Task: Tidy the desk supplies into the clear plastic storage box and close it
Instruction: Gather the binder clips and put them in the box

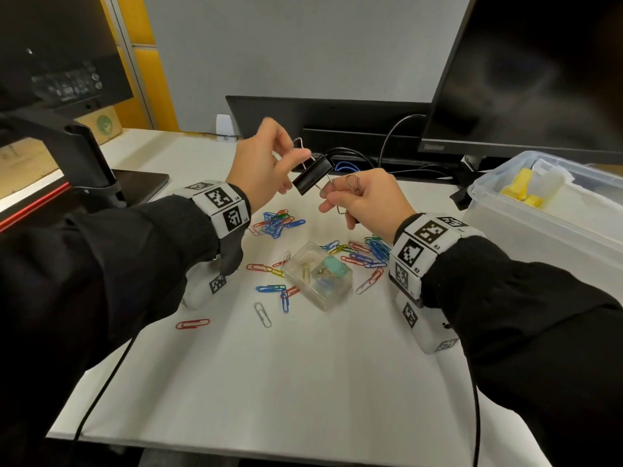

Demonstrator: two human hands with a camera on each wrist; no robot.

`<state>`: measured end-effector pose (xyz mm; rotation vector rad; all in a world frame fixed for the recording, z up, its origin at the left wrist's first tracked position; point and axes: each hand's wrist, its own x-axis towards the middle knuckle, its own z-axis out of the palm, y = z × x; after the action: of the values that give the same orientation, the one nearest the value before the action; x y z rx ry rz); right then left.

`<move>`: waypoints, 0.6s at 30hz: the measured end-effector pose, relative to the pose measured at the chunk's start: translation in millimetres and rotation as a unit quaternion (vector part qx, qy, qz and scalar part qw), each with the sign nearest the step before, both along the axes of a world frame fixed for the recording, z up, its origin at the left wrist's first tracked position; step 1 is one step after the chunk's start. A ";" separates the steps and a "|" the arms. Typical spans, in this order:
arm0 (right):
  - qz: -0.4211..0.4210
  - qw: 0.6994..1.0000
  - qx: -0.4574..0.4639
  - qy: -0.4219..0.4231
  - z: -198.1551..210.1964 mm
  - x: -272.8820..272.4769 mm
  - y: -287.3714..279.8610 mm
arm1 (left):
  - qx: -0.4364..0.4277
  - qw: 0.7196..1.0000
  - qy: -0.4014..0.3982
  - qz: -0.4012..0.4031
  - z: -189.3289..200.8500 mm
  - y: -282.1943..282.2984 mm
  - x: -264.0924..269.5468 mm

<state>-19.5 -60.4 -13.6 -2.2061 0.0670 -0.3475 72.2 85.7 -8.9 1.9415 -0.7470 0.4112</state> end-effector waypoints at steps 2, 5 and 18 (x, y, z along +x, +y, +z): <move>-0.004 1.000 -0.026 0.007 -0.2 -0.1 0.8 | 0.042 0.999 -0.028 0.003 -1.8 -1.4 -1.3; -0.009 0.997 -0.074 0.022 -0.9 1.7 -0.3 | 0.113 0.991 -0.065 0.009 -2.0 -2.6 -5.0; 0.009 0.990 -0.140 -0.005 2.0 -1.4 1.2 | 0.270 0.952 0.018 -0.144 -0.6 -3.1 -26.6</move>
<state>-20.9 -59.2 -11.6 -2.4801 -0.0076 -0.3778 45.6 82.7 -9.5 2.2825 -1.1914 -0.0179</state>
